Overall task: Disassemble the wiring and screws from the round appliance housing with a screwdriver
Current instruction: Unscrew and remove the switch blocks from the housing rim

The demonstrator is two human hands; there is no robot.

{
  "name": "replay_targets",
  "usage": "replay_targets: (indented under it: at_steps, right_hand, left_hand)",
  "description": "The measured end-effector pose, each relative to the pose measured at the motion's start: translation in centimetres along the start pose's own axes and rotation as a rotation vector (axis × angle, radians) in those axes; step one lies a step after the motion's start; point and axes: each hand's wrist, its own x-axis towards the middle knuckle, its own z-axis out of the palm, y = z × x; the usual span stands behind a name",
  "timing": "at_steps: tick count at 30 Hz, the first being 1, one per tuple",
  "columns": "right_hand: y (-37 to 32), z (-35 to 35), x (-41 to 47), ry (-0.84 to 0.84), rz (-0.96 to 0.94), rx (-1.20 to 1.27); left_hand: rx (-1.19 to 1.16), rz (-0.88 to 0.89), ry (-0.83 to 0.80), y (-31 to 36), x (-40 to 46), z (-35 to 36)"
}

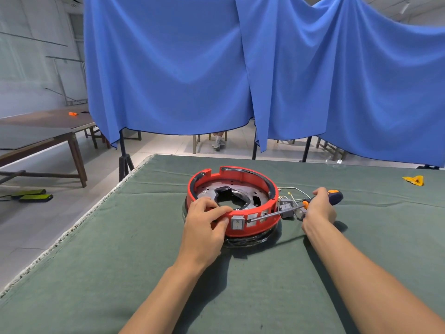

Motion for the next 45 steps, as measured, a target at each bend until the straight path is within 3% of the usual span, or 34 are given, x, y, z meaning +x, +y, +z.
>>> replay_targets:
  at_steps: [10, 21, 45]
  right_hand:
    - [-0.1, -3.9, -1.7, 0.116, -0.010, 0.126]
    - [1.1, -5.5, -2.5, 0.108, -0.087, 0.289]
    - [1.4, 1.7, 1.6, 0.056, -0.077, -0.107]
  left_hand:
    - [0.058, 0.040, 0.004, 0.4, -0.4, -0.3]
    - [0.176, -0.039, 0.099, 1.3, -0.7, 0.8]
    - [0.044, -0.042, 0.017, 0.6, -0.2, 0.4]
